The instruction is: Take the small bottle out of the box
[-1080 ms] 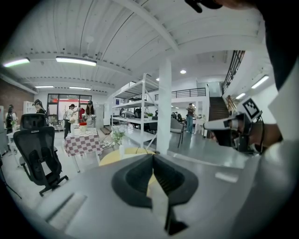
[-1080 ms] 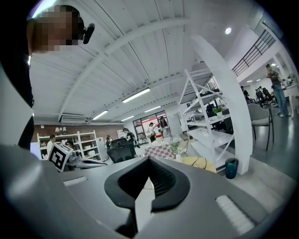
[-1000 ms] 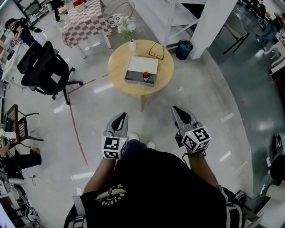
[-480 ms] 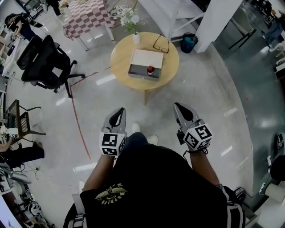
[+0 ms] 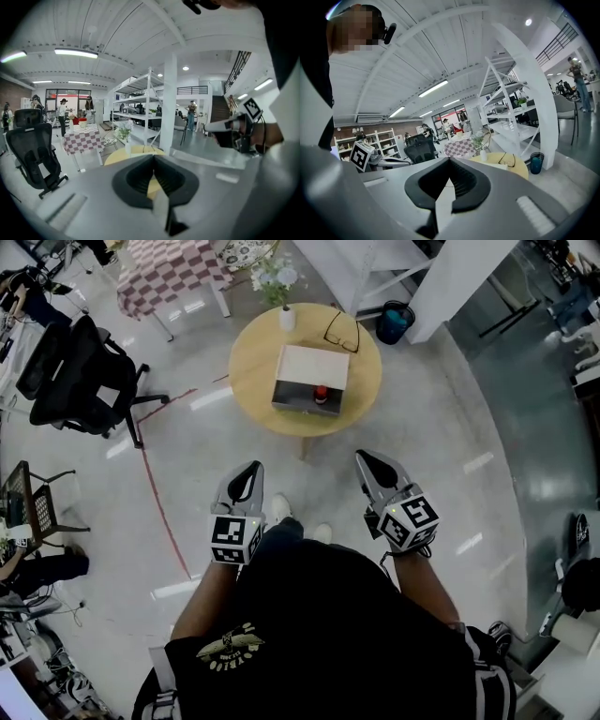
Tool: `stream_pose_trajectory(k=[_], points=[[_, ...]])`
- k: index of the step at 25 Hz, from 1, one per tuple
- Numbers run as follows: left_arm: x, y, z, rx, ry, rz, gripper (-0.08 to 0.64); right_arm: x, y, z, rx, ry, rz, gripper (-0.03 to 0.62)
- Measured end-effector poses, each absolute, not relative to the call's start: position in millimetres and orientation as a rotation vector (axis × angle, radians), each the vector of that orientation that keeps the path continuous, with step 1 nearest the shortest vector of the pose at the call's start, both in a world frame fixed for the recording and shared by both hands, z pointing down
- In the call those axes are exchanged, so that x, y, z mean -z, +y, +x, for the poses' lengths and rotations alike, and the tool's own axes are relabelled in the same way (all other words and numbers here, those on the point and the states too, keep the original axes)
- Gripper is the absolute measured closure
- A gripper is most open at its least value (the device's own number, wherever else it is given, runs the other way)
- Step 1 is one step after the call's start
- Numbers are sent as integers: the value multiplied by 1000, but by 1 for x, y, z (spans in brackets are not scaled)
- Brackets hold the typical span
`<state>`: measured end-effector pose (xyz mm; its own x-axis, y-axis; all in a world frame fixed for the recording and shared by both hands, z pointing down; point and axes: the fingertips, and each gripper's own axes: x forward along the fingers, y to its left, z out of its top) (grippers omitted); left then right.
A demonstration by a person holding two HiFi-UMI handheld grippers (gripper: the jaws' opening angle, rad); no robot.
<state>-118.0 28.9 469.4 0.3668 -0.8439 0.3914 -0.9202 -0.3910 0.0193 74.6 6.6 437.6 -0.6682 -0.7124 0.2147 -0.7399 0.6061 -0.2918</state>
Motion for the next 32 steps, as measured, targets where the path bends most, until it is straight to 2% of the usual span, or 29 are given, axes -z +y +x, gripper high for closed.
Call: stream_pose_trajectory(k=[12,17,32], points=[[-452,-56,-149,-388,-1433,2532,560,-408,-46,48,-454,-2650,1455,584],[-455,-69,-149,-396,-1341,2605,560,-398,-48,39,-398,-2628,1533,584],[-457,-77,-129,-442,-1271,2607,560,-422,-50,54,-506,-2572,1557,584]])
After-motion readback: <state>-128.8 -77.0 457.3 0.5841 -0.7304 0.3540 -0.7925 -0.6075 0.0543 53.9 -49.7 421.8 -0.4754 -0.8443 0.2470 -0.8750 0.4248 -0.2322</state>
